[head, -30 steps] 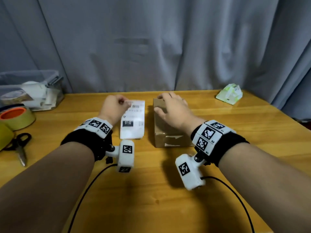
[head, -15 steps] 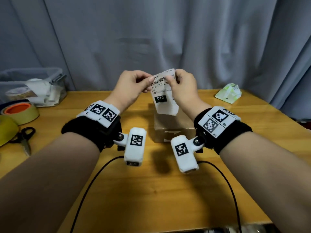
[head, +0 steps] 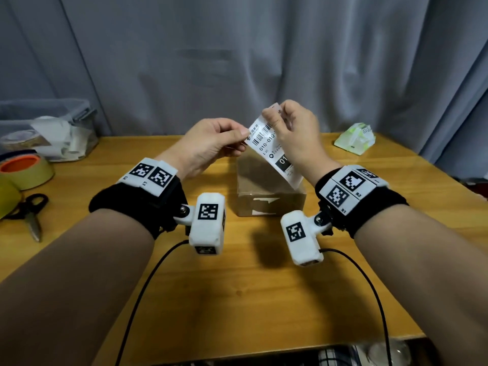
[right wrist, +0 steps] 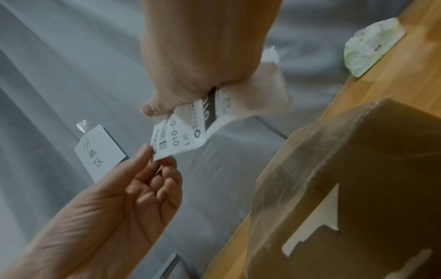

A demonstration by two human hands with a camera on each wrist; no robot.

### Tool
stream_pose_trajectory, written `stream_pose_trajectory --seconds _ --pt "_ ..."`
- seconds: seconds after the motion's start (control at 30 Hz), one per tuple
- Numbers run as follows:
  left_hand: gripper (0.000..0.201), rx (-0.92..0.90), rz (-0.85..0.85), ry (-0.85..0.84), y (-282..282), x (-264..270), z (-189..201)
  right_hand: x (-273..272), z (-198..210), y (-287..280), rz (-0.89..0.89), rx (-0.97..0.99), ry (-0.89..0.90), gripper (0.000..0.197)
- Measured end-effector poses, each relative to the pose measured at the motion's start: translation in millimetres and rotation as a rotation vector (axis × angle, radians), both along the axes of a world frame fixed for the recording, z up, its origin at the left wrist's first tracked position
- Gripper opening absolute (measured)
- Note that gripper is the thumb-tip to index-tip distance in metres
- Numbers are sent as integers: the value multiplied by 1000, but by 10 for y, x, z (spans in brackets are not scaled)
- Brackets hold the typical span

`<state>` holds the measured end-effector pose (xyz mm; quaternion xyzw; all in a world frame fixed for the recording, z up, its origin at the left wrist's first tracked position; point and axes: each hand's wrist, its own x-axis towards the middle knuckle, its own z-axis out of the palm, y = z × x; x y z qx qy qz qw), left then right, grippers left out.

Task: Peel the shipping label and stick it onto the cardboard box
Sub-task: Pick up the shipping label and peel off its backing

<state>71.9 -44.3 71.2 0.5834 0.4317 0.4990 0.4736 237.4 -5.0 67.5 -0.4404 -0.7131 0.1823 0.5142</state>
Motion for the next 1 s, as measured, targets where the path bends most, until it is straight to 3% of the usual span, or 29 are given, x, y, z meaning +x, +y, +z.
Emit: stream_pose_trajectory --seconds 0.1,0.23,0.33,0.47,0.67,0.87,1.0 --pt "8 -14 13 52 14 14 -3 7 -10 -12 13 -15 -42 46" --pt "11 -64 -22 205 14 -20 -17 46 -43 5 -14 8 -130 23" --pt "16 9 59 154 25 41 -65 42 -88 31 -46 82 -298 38" --pt "16 106 166 35 49 144 -84 -43 -118 1 222 -23 -99 15" --pt "17 141 162 -1 107 172 -79 -78 -111 -86 401 -197 239 25" --pt "10 120 111 18 103 164 -92 -48 -97 -41 396 -238 261 21" --pt "16 104 93 35 95 158 -117 -43 -119 -11 384 -257 288 19"
